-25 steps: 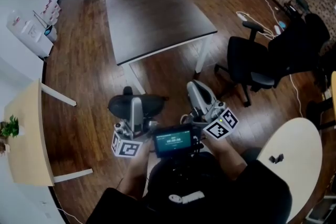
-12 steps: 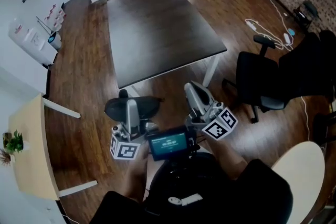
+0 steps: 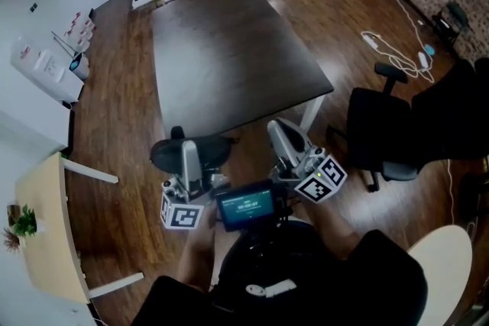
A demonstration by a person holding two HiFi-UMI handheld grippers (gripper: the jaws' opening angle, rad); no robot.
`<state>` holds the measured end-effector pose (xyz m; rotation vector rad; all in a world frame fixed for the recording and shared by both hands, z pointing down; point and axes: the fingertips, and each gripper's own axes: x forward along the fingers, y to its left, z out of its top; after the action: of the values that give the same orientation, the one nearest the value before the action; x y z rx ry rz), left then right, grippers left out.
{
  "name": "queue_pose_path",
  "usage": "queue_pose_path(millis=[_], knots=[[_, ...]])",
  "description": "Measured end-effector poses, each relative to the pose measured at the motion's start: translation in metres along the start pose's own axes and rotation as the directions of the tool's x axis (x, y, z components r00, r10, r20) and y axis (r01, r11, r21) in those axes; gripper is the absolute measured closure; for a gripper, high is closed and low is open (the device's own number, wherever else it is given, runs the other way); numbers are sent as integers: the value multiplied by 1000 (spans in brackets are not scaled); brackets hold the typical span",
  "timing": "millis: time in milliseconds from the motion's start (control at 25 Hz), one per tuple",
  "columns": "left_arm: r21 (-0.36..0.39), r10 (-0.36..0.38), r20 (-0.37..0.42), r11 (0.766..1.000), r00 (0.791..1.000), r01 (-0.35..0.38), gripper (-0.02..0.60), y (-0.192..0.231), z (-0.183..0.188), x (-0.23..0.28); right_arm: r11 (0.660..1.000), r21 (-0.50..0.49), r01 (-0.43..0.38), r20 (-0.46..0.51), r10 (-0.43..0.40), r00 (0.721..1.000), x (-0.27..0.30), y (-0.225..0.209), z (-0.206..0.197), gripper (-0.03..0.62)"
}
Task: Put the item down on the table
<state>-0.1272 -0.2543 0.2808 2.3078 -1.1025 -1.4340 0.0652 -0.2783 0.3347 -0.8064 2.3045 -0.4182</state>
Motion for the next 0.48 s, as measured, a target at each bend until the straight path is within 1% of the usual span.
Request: queue_pose_path(millis=[80,200,400,480], knots=[[7,12,3,1000,1000,-12,324,8,-6,6,1000,9,3,-3,-3,1000,3,-15,2,591],[39,29,6,999,1000,-29,324,17,-11,11,1000,22,1,-10,-1,1000,6,-32,3,591],[55,43,11,998,999,-43,324,36,-20,27,999,34,-6,-10,7,1000,18,-53,3,591],[48,52,6,997,999,-52,324,49,-22,35,999,41,-2,-27,3,1000,26,-60,-3,591]])
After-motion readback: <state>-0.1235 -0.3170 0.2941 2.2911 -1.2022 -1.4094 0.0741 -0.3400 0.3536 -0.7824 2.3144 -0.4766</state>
